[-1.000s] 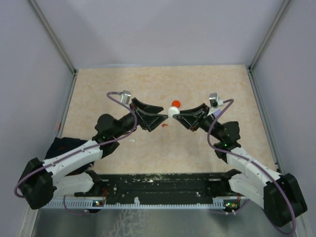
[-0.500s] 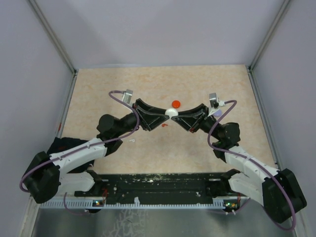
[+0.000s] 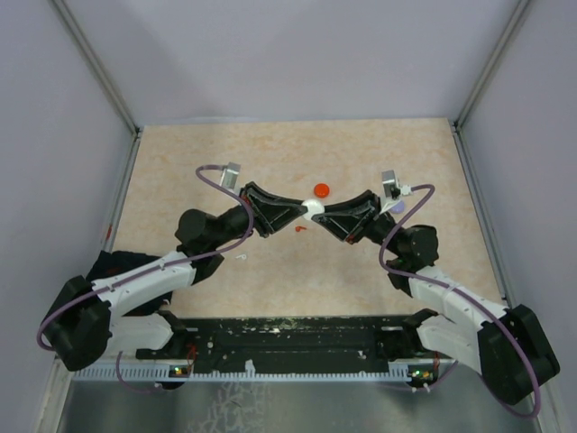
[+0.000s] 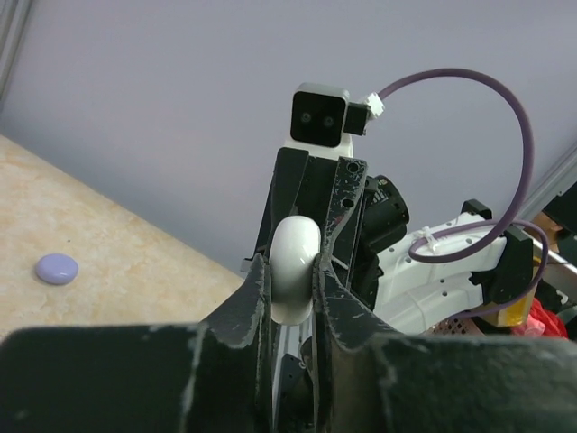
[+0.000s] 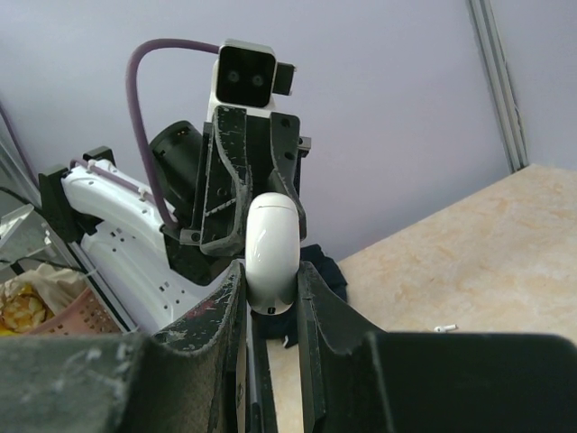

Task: Insert the wireless bluetooth earbuds into the charging case
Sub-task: Pick up the charging case at the center of the board.

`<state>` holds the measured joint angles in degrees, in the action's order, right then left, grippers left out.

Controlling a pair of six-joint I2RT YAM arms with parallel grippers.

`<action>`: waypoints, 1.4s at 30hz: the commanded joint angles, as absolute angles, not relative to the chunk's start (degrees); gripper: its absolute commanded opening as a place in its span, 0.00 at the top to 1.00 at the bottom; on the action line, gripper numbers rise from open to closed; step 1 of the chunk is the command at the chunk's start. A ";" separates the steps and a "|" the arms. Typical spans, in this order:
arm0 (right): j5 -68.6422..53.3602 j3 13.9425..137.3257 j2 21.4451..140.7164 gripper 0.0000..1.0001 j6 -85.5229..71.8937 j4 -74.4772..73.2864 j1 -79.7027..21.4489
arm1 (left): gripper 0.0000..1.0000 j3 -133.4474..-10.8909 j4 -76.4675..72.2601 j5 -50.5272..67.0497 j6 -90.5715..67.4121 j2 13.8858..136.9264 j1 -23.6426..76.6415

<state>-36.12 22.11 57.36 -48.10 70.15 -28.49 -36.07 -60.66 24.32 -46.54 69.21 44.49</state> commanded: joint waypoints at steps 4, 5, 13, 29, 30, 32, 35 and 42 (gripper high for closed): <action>-38.01 22.09 57.53 0.80 -47.46 71.77 -29.26 | 1.00 -35.69 -59.40 25.62 -42.18 66.86 44.73; -38.31 22.15 57.45 0.76 -47.21 71.55 -29.27 | 1.00 -35.73 -57.95 25.61 -41.02 66.23 44.74; -44.15 26.53 53.95 0.50 -35.96 54.32 -29.09 | 1.00 -39.70 -37.63 24.97 -27.32 59.78 44.65; -52.74 29.70 52.47 0.40 -24.63 45.84 -28.85 | 1.00 -51.33 -9.26 33.99 -11.16 58.38 44.65; -52.67 29.71 52.21 0.41 -24.27 45.18 -28.83 | 1.00 -51.53 -8.38 34.12 -10.71 58.34 44.63; -52.32 29.64 51.89 0.41 -23.86 44.82 -28.74 | 1.00 -52.14 -6.81 34.60 -9.78 58.33 44.65; -52.27 29.67 51.76 0.40 -24.02 45.32 -28.74 | 1.00 -52.91 -5.34 35.60 -9.08 58.49 44.65; -54.52 29.44 53.13 0.46 -26.96 49.31 -28.74 | 1.00 -54.00 -4.59 38.26 -8.55 59.35 44.65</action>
<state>-52.45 26.70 52.95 -25.71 43.97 -28.71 -51.86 -5.37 35.40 -10.15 59.51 44.53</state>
